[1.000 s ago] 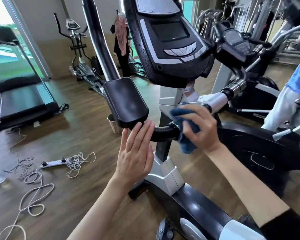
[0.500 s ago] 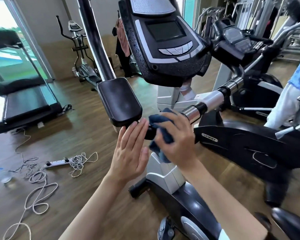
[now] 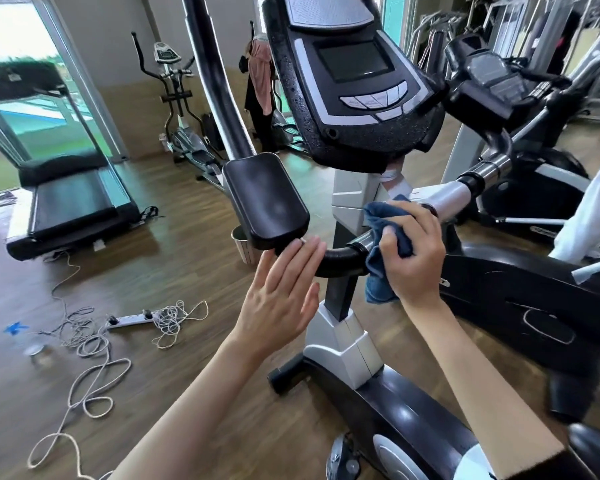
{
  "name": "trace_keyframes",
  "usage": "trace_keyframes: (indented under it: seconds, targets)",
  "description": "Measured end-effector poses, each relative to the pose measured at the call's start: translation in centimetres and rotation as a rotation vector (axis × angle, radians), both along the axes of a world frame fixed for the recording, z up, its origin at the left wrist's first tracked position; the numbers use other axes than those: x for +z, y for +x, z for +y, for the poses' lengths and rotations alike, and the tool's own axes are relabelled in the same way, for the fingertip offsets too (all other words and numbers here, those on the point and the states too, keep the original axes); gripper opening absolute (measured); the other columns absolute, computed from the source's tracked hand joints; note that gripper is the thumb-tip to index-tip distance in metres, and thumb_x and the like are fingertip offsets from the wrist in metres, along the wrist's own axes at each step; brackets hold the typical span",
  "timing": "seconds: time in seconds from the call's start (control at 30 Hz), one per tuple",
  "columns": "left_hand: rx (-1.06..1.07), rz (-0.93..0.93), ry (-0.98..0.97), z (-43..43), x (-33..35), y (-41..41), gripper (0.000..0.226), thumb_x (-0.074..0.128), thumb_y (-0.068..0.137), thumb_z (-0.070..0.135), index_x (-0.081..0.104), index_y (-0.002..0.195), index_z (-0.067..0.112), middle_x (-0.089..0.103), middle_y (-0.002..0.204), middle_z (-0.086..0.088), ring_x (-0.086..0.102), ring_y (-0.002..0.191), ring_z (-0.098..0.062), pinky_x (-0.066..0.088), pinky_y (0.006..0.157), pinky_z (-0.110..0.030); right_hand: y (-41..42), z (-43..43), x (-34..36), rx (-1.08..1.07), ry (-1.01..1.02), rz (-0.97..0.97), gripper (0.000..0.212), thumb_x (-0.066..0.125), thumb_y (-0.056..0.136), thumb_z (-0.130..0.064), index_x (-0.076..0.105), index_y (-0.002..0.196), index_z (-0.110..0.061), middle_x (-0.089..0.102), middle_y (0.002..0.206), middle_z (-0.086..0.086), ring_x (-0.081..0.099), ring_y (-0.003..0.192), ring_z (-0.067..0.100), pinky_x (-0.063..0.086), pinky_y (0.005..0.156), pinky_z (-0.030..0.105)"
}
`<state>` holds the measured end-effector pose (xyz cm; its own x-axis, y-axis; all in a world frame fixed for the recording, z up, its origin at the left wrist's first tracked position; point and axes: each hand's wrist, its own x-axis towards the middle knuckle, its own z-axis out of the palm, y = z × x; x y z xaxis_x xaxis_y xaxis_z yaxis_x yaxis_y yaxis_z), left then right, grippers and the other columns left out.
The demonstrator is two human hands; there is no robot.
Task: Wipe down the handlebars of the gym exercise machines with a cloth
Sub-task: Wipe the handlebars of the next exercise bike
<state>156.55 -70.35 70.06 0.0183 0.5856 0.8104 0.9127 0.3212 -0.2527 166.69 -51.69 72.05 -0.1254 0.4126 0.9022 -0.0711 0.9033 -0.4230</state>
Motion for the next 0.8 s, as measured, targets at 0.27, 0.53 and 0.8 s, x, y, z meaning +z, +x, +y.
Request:
trace_keyframes:
  seconds: [0.27,0.53,0.8]
  targets:
    - [-0.209,0.097,-0.082,-1.6,-0.7,-3.1,0.063,0.037,0.095,0.023,0.013,0.153,0.017,0.007,0.161,0.004,0.010,0.147,-0.014,0.025,0.115,-0.047,-0.7,-5.4,-1.5,-0.005,0.265,-0.063,0.018,0.054,0.091,-0.017,0.067,0.098,-0.006,0.064,0.112,0.018,0.059,0.105,0.038,0.044,0.099,0.050]
    - [-0.401,0.061,0.045,-1.5,-1.9,-8.1,0.059,0.037,0.096,0.021,0.017,0.151,0.016,0.016,0.155,-0.001,0.009,0.147,-0.014,0.014,0.119,-0.042,-2.6,-9.3,-1.0,-0.212,-0.072,0.097,0.024,0.052,0.091,-0.012,0.069,0.095,0.004,0.062,0.112,0.016,0.058,0.107,0.032,0.044,0.100,0.046]
    - [-0.581,-0.162,0.136,0.5,-0.2,-13.5,0.061,0.031,0.099,0.026,0.002,0.153,0.018,0.010,0.156,0.002,0.004,0.148,-0.016,0.006,0.121,-0.040,-5.8,-13.7,-2.0,-0.347,0.026,0.111,0.032,0.053,0.088,-0.023,0.044,0.112,-0.004,0.034,0.136,0.026,0.038,0.129,0.039,0.030,0.113,0.040]
